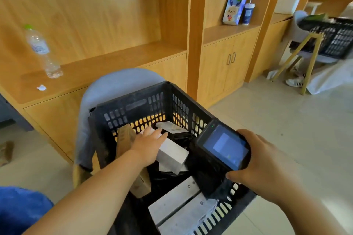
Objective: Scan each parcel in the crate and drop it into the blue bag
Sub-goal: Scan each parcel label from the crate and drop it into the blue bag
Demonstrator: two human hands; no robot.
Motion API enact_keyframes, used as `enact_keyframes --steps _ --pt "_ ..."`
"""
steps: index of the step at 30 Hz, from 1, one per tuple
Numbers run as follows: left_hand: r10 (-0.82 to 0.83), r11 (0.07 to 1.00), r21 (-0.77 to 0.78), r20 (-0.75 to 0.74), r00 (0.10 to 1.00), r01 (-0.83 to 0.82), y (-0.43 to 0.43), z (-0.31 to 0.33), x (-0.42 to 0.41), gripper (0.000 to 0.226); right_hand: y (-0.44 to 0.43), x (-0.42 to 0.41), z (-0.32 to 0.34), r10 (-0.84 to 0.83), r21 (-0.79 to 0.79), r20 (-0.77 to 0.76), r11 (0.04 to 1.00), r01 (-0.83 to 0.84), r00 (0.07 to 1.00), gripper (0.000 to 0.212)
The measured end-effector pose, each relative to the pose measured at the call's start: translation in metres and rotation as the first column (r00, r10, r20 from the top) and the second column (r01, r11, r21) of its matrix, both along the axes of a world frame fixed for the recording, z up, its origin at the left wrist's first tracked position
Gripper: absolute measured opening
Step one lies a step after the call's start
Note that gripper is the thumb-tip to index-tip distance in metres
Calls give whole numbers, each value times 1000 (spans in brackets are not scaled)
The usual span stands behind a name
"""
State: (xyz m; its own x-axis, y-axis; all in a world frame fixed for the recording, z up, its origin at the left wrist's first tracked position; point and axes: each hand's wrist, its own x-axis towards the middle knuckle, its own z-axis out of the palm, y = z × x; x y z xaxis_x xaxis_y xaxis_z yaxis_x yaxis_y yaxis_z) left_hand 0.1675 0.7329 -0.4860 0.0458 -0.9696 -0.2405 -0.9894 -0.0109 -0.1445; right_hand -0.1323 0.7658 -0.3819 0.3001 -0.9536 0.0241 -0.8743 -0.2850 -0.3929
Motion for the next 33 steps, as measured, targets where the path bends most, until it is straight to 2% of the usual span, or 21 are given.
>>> enact_keyframes --steps 2,4,7,11,13,15,19,24,27,33 --pt "-39 998 51 64 997 36 -11 -5 -1 86 -7 0 -3 0 11 0 1000 0 1000 92" --pt "-79 996 45 116 990 74 -18 -7 -3 79 -13 1 -5 -6 19 -20 1000 7 1000 92" --pt "-149 987 -27 181 972 156 -22 -3 -7 60 -19 2 -8 -17 14 -36 1000 18 999 94" --pt "-145 973 -155 163 976 171 -14 8 -2 56 -18 2 -7 -23 6 -15 1000 23 1000 93" --pt "-117 962 -238 81 990 133 -4 18 1 57 -14 2 -3 -31 -4 17 1000 31 999 91" --pt "-62 950 -310 -70 996 37 11 31 3 57 -8 2 1 -38 -10 40 999 38 998 89" --pt "-18 888 -441 -313 949 -129 52 61 11 56 9 1 10 -42 -17 80 999 43 996 91" --pt "-81 743 -563 -613 786 -362 114 91 25 64 35 3 19 -10 -31 116 999 14 993 91" --pt "-112 730 -536 -706 700 -423 158 98 29 67 52 10 22 16 -37 143 999 -11 990 91" --pt "-80 801 -363 -853 515 -477 225 83 27 63 79 27 23 113 -83 178 992 -99 978 87"
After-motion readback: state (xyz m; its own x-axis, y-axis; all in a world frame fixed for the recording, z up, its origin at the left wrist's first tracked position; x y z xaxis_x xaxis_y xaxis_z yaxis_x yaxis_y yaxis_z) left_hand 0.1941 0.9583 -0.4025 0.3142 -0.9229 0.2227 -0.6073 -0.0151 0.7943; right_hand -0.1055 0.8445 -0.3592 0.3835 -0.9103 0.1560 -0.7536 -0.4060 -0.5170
